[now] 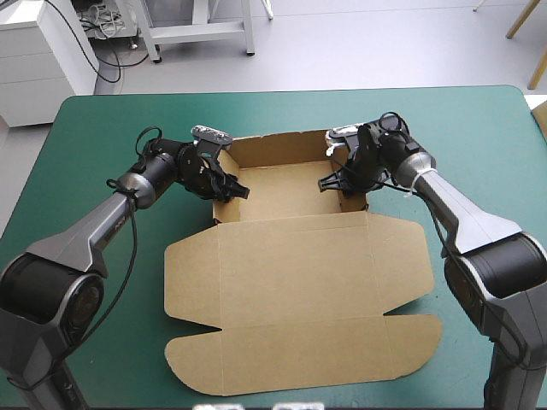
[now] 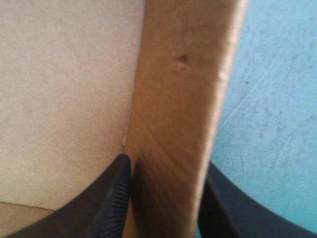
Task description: Fold the box
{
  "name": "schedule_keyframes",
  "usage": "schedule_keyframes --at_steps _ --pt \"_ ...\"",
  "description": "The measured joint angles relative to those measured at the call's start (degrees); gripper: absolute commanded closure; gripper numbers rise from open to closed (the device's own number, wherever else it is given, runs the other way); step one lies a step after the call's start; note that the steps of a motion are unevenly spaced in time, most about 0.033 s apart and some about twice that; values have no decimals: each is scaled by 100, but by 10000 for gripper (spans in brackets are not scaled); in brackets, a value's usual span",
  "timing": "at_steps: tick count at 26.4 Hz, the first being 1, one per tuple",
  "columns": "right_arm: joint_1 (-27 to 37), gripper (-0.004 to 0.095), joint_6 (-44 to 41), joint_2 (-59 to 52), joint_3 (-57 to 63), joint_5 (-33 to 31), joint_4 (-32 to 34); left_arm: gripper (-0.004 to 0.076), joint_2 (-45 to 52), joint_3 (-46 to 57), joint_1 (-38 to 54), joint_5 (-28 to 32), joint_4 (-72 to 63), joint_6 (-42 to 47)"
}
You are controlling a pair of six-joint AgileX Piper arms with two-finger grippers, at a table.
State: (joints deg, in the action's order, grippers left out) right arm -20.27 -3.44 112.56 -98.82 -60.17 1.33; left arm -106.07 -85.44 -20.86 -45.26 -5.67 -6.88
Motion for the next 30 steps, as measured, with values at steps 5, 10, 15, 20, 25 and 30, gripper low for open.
schedule_keyframes --at_steps 5,10,15,20,25,30 --pt "0 487 6 0 -725 -559 37 282 -34 -571 0 -689 26 -31" --pt "0 487 6 -63 -1270 -762 43 282 -34 -1167 0 -1331 40 -38" --pt "0 487 6 -406 -1372 -809 54 282 -34 -1856 0 -2117 52 -43" --pt "0 487 6 -908 -1383 -855 54 282 3 -2664 0 -2555 71 -43" --pt "0 487 6 -1491 -1406 -899 54 291 684 -3239 0 -2656 83 -43" --pt "0 487 6 -1577 -1406 -922 54 393 1622 -3245 0 -2660 88 -290"
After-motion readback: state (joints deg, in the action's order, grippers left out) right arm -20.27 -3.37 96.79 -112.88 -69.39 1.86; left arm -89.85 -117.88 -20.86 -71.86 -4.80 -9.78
